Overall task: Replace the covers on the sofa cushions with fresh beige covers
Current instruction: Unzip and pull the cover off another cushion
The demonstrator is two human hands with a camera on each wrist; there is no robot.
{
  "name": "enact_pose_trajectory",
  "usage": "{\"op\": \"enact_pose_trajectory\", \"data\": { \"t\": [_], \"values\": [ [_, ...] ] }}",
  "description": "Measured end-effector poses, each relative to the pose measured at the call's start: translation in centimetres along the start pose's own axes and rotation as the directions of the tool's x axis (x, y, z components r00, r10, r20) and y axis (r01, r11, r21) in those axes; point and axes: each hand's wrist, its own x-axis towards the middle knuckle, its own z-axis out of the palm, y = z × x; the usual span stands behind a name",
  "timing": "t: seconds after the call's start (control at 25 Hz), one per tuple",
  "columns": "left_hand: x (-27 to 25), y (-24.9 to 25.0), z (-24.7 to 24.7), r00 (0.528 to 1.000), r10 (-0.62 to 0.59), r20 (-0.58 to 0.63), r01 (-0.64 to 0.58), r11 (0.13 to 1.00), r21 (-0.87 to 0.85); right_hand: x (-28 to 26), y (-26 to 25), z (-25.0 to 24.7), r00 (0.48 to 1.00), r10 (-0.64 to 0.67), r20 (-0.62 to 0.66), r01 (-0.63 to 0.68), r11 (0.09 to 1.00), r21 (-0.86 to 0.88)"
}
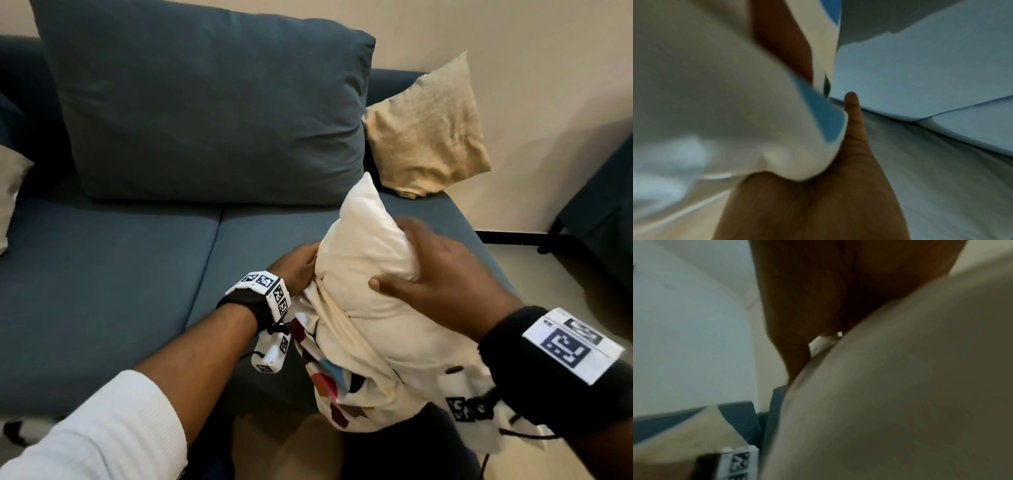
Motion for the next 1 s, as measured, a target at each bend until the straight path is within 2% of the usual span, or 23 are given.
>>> {"op": "enact_pose_trajectory", "data": {
  "t": [0.08, 0.12, 0.16, 0.2, 0.24, 0.28, 0.36, 0.4, 0.44, 0.48, 0.52, 0.56, 0.6, 0.64, 0.68, 0.72, 0.76, 0.8, 0.84, 0.88, 0.92, 1.0],
  "values": [
    [0.0, 0.1, 0.4, 0.998, -0.014, -0.056, 0.008, 0.994, -0.105, 0.1, 0.2, -1.6, 0.979, -0.058, 0.196, 0.094, 0.980, -0.177],
    [-0.2, 0.8, 0.5, 0.998, -0.007, -0.057, -0.004, 0.983, -0.183, 0.1, 0.3, -1.9, 0.960, -0.106, 0.259, 0.171, 0.956, -0.239],
    [-0.4, 1.6, 0.6, 0.999, -0.005, -0.050, -0.009, 0.965, -0.263, 0.4, 0.4, -1.8, 0.951, -0.150, 0.269, 0.222, 0.940, -0.259],
    [-0.7, 2.7, 0.2, 0.998, -0.008, -0.067, -0.014, 0.947, -0.321, 0.8, 0.6, -1.6, 0.963, -0.185, 0.193, 0.225, 0.952, -0.210],
    [-1.1, 3.7, -0.3, 0.993, -0.024, -0.119, -0.019, 0.937, -0.349, 1.6, 1.0, -1.5, 0.986, -0.157, 0.052, 0.162, 0.981, -0.110],
    [-1.9, 4.5, -1.2, 0.981, -0.038, -0.193, -0.031, 0.938, -0.344, 2.2, 1.2, -1.5, 0.994, -0.068, -0.091, 0.069, 0.998, 0.006],
    [-4.7, 6.3, -2.9, 0.943, 0.009, -0.333, -0.099, 0.962, -0.254, 3.4, 1.6, -1.7, 0.949, 0.204, -0.240, -0.138, 0.954, 0.267],
    [-6.6, 7.1, -3.5, 0.931, 0.061, -0.360, -0.147, 0.965, -0.216, 3.9, 1.9, -1.8, 0.907, 0.357, -0.224, -0.215, 0.849, 0.483],
    [-8.9, 7.9, -3.9, 0.926, 0.117, -0.360, -0.198, 0.960, -0.198, 4.2, 1.6, -1.9, 0.872, 0.470, -0.138, -0.245, 0.662, 0.708],
    [-11.0, 8.2, -3.8, 0.924, 0.159, -0.348, -0.236, 0.952, -0.192, 4.4, 1.1, -1.9, 0.857, 0.513, -0.046, -0.229, 0.459, 0.858],
    [-12.9, 8.5, -3.5, 0.925, 0.192, -0.327, -0.266, 0.944, -0.198, 4.2, 0.4, -2.0, 0.857, 0.514, 0.017, -0.204, 0.310, 0.929],
    [-14.0, 8.1, -2.9, 0.930, 0.203, -0.307, -0.270, 0.943, -0.196, 4.1, -0.3, -2.1, 0.868, 0.494, 0.049, -0.178, 0.216, 0.960],
    [-14.8, 7.6, -2.1, 0.936, 0.199, -0.290, -0.262, 0.945, -0.197, 4.0, -1.1, -2.0, 0.891, 0.450, 0.063, -0.152, 0.164, 0.975],
    [-15.2, 6.9, -1.1, 0.943, 0.165, -0.288, -0.229, 0.952, -0.203, 4.0, -1.8, -1.8, 0.913, 0.401, 0.072, -0.143, 0.149, 0.978],
    [-15.3, 6.3, 0.0, 0.946, 0.109, -0.307, -0.181, 0.960, -0.215, 3.7, -2.7, -1.7, 0.930, 0.355, 0.091, -0.163, 0.177, 0.971],
    [-15.2, 5.9, 0.9, 0.937, 0.049, -0.345, -0.135, 0.964, -0.229, 3.6, -3.4, -1.5, 0.947, 0.305, 0.097, -0.196, 0.312, 0.930],
    [-14.9, 5.7, 1.8, 0.924, -0.001, -0.383, -0.105, 0.961, -0.256, 3.3, -4.2, -1.4, 0.969, 0.237, 0.074, -0.203, 0.580, 0.789],
    [-14.5, 5.6, 2.6, 0.909, -0.045, -0.415, -0.081, 0.956, -0.282, 3.2, -4.6, -1.2, 0.988, 0.135, 0.069, -0.152, 0.877, 0.455],
    [-14.0, 5.6, 3.2, 0.893, -0.092, -0.440, -0.054, 0.950, -0.307, 3.2, -4.8, -0.8, 0.994, 0.031, 0.105, -0.038, 0.997, 0.068],
    [-13.4, 5.9, 3.5, 0.875, -0.132, -0.467, -0.034, 0.943, -0.331, 3.2, -4.9, -0.4, 0.986, -0.061, 0.156, 0.093, 0.973, -0.209],
    [-12.8, 6.1, 3.5, 0.857, -0.160, -0.490, -0.028, 0.934, -0.355, 3.3, -5.1, 0.1, 0.973, -0.116, 0.199, 0.177, 0.928, -0.327],
    [-11.8, 6.8, 3.4, 0.835, -0.178, -0.520, -0.034, 0.927, -0.373, 4.0, -5.3, 0.8, 0.959, -0.152, 0.241, 0.226, 0.921, -0.317]
  ]
}}
